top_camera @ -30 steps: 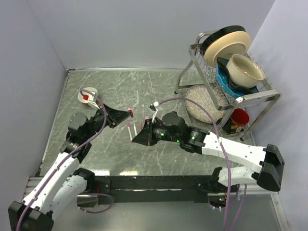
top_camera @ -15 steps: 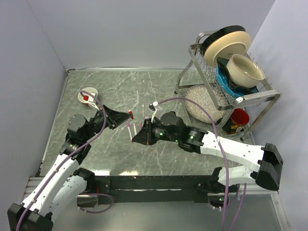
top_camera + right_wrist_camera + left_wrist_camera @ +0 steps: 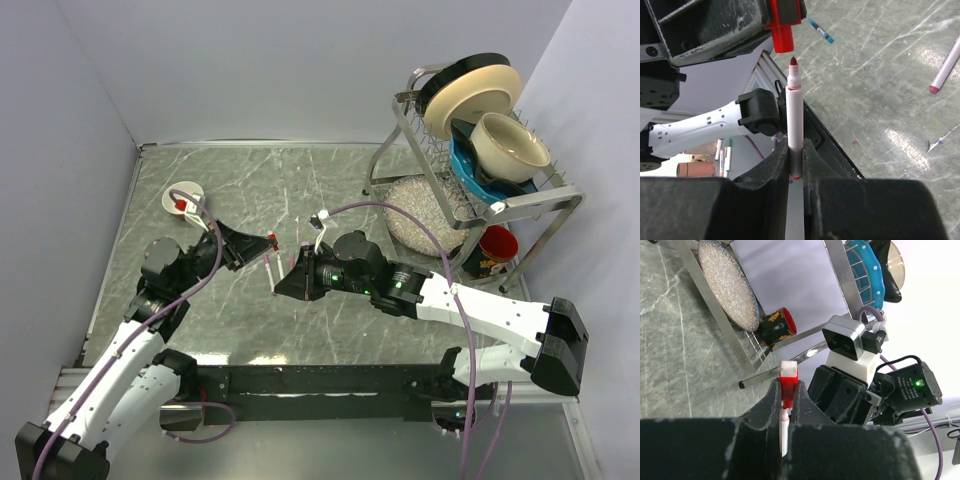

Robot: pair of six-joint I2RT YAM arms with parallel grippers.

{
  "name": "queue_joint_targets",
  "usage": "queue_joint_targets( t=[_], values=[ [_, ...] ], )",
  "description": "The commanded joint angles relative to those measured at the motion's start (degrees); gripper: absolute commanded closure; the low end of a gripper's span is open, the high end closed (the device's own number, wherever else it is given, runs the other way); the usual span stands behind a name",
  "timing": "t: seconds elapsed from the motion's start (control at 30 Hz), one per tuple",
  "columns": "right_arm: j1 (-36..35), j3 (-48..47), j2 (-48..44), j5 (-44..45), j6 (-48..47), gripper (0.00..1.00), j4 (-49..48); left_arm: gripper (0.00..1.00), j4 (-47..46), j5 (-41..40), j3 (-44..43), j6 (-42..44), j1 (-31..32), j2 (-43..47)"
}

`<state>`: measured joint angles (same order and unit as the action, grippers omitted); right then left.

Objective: Insert the pens into the pen caps

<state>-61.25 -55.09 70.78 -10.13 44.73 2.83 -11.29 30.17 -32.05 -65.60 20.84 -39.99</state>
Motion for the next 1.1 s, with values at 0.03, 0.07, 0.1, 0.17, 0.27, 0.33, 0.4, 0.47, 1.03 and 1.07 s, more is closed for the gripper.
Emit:
queue_joint_targets(
  t=[0.03, 0.07, 0.1, 0.17, 0.27, 0.33, 0.4, 0.47, 1.03, 1.07],
  values=[
    [-0.36, -3.00, -0.56, 0.73, -0.08, 1.00, -0.90, 0.99, -1.11, 0.85, 0.06, 1.44, 0.43, 0.61],
    [-0.36, -3.09, -0.39, 0.73, -0.08, 1.00, -0.81, 0.99, -1.02, 0.85, 0.06, 1.44, 0.43, 0.79],
    [-0.36, -3.09, -0.38, 0.73, -0.08, 1.00, -0.72, 0.99, -1.10, 0.76, 0.15, 1.36, 0.52, 0.79],
    [-0.36, -3.09, -0.47, 0.81, 0.01, 1.00, -0.63, 0.99, -1.28, 0.85, 0.41, 1.36, 0.60, 0.96],
    [-0.36, -3.01, -0.38, 0.90, 0.09, 1.00, -0.72, 0.99, -1.63, 1.38, 0.68, 1.18, 0.69, 1.05],
    [-0.36, -2.92, -0.56, 0.90, 0.27, 1.00, -0.90, 0.99, -0.76, 1.03, 0.59, 1.62, 0.78, 1.05],
    [-0.36, -3.01, -0.56, 0.81, 0.27, 1.00, -0.90, 0.99, -0.05, 0.50, 0.85, 2.14, 0.87, 1.58],
    [-0.36, -3.27, -0.56, 0.73, 0.27, 1.00, -0.72, 0.99, 0.39, 0.06, 1.11, 2.41, 0.87, 1.93],
    [0.61, -9.24, 1.37, 2.83, -2.63, 1.00, 2.79, 0.99, -0.40, 4.01, 5.33, -2.25, 2.45, 6.67],
    [0.78, -9.51, 1.55, 3.01, -2.72, 1.00, 3.14, 0.99, -0.23, 4.19, 5.60, -2.07, 2.62, 7.11]
  ],
)
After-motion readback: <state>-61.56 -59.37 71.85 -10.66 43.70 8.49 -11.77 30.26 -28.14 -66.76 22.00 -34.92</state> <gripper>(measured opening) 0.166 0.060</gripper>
